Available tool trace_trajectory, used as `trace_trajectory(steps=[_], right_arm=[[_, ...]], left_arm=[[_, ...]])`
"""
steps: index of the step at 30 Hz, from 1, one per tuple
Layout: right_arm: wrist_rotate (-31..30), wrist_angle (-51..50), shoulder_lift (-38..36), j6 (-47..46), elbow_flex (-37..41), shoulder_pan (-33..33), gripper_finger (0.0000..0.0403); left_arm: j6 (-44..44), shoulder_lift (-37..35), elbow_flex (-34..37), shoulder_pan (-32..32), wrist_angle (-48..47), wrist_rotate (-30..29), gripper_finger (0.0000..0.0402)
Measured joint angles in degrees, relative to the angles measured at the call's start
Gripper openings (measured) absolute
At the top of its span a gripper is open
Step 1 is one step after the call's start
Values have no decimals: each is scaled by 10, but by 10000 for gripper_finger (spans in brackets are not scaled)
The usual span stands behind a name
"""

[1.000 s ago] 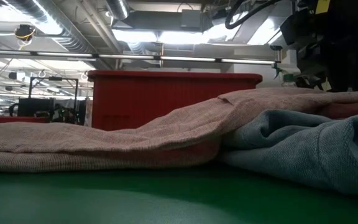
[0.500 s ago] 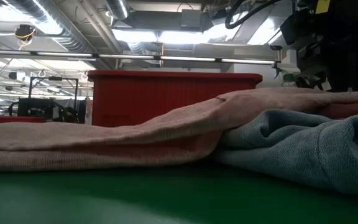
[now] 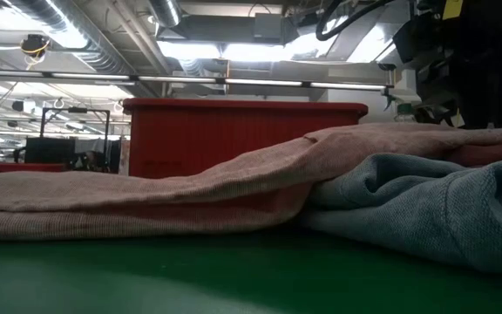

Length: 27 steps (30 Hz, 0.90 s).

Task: Fold Laundry from Bin
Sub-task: Fold the pink shirt from the red laundry basket

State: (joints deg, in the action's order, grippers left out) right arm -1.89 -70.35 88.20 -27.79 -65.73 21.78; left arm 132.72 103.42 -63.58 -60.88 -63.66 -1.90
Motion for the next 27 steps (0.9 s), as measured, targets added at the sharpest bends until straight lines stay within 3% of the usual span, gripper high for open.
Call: trace_trajectory(steps=[6,22,27], right_arm=[[0,0,0,0,0,0,175],[26,0,0,0,0,0,175],[26,0,0,0,0,0,175]], left_arm=[[-47,29,-1,-16,0,-12,141],[-60,47,5,-23,15,-58,140],[-52,45,20,-23,49,-64,105]])
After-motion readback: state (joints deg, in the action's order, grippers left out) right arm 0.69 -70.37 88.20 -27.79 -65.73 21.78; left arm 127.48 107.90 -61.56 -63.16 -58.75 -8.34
